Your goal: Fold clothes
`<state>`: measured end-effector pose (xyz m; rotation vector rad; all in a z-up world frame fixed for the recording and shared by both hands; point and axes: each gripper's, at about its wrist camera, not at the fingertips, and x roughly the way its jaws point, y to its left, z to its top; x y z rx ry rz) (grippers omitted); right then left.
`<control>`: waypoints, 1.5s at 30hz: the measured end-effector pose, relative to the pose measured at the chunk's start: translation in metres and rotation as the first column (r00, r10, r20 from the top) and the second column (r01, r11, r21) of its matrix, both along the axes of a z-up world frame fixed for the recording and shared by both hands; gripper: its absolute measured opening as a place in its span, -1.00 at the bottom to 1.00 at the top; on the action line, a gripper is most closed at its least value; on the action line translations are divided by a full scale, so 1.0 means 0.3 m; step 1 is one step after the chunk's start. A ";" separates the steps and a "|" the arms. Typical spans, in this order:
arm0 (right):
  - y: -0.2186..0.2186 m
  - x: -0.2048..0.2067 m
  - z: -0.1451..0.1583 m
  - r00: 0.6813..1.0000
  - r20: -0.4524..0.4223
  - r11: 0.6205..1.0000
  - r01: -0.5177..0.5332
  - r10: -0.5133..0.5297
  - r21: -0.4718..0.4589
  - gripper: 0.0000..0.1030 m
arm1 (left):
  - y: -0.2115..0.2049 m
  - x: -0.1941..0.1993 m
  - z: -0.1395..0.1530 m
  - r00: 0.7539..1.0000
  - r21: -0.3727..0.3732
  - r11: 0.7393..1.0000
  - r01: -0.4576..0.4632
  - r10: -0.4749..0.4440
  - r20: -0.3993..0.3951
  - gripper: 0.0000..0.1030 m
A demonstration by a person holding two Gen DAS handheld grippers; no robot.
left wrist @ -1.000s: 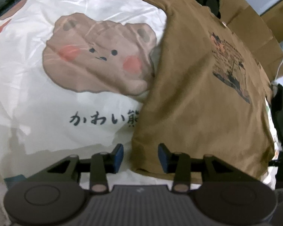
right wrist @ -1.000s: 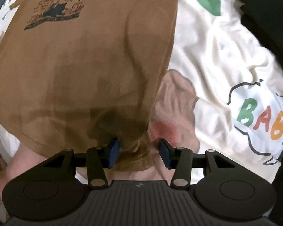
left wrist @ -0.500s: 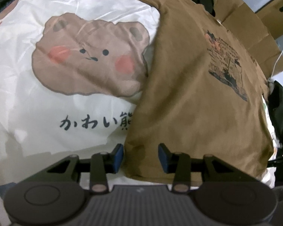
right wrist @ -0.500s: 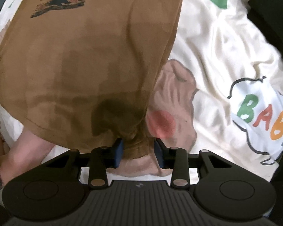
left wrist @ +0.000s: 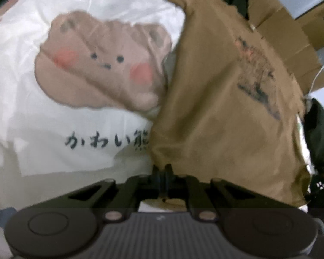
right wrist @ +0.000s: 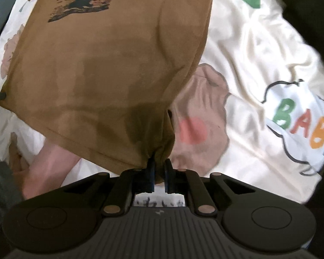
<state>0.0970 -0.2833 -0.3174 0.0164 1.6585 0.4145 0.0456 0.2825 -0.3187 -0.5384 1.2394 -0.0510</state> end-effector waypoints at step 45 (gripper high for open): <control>-0.067 -0.037 -0.122 0.987 -0.062 0.988 0.145 -0.148 -0.051 -0.32 | -0.044 0.011 -0.084 0.996 0.106 0.994 0.029 -0.019 -0.092 -0.69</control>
